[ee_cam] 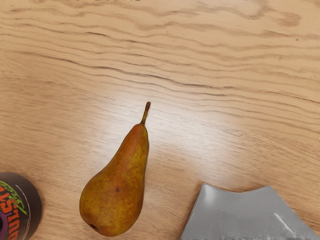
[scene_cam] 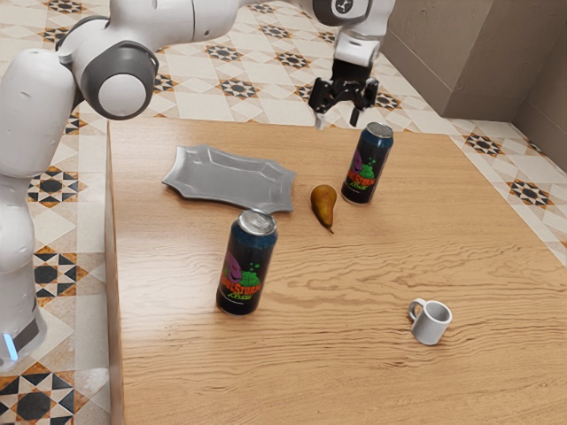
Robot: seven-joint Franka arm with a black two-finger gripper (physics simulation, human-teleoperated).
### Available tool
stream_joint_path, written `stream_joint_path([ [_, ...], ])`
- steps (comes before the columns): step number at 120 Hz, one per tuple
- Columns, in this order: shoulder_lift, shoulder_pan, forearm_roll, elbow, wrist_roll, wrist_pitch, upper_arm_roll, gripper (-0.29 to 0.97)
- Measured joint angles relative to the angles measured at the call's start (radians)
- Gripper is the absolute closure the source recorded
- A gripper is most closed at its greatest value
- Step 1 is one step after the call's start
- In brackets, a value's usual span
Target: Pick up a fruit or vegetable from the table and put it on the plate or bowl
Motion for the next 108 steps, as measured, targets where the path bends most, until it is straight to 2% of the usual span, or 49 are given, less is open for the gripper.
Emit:
stream_joint_path([
  [58,-0.001,0.002,0.0,0.001,0.2,-0.001,0.0,0.0],
  [64,-0.07,-0.001,0.008,0.038,0.213,-0.003,-0.002,0.01],
  [68,-0.183,-0.005,0.016,0.068,0.222,-0.002,-0.008,0.01],
  [75,-0.35,-0.02,0.021,0.092,0.234,-0.002,-0.077,0.0],
  [82,-0.411,-0.058,0.018,0.095,0.246,-0.016,-0.17,0.0],
  [93,-0.412,-0.198,0.004,0.068,0.262,-0.042,-0.249,0.0],
  [108,-0.342,-0.248,-0.009,0.055,0.281,-0.051,-0.327,0.0],
])
